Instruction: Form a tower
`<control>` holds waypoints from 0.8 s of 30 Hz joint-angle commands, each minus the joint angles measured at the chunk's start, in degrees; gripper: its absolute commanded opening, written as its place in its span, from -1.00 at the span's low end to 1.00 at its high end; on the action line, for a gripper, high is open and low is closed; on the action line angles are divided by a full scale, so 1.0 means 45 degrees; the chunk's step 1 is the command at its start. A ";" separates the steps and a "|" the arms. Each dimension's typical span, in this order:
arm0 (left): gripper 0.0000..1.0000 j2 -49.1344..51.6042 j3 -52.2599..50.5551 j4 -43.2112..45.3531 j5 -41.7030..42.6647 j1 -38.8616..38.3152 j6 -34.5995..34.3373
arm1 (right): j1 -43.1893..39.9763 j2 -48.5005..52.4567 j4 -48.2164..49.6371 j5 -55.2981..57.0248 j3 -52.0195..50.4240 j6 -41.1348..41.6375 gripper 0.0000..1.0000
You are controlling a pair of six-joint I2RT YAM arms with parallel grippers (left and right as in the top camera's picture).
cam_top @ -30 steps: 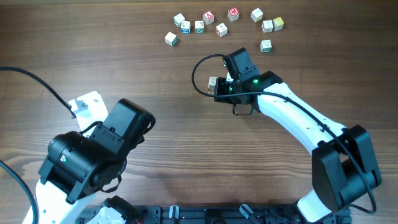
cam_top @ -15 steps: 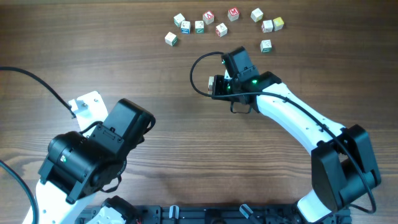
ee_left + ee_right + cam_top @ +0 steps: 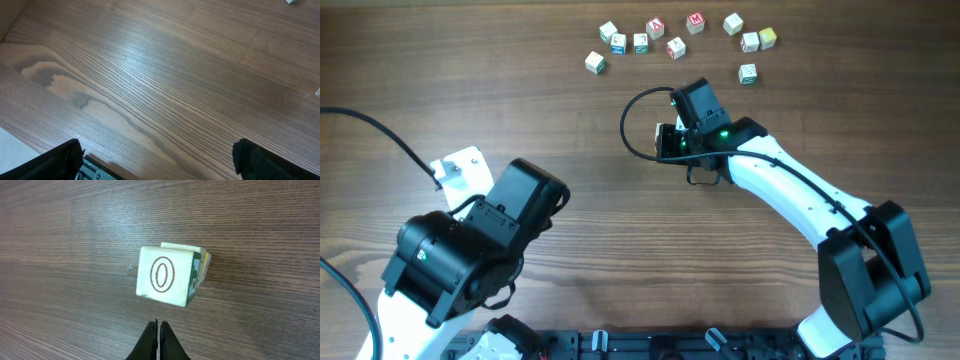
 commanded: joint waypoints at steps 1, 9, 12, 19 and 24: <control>1.00 -0.0019 -0.0015 0.0000 0.0015 0.0078 -0.0204 | 0.0019 0.0427 0.0034 0.0277 0.0136 -0.0262 -0.91; 1.00 -0.0019 -0.0015 0.0000 0.0015 0.0078 -0.0204 | 0.0019 0.0427 0.0151 0.0641 0.0136 -0.0253 -0.91; 1.00 -0.0019 -0.0015 0.0000 0.0015 0.0078 -0.0204 | 0.0019 0.0427 0.0233 0.0826 0.0136 -0.0248 -0.91; 1.00 -0.0019 -0.0015 -0.0005 0.0015 0.0078 -0.0204 | 0.0019 0.0427 0.0476 0.0903 0.0136 -0.0253 -0.91; 1.00 -0.0019 -0.0015 -0.0005 0.0015 0.0078 -0.0204 | 0.0019 0.0432 0.0573 0.0942 0.0136 -0.0257 -0.91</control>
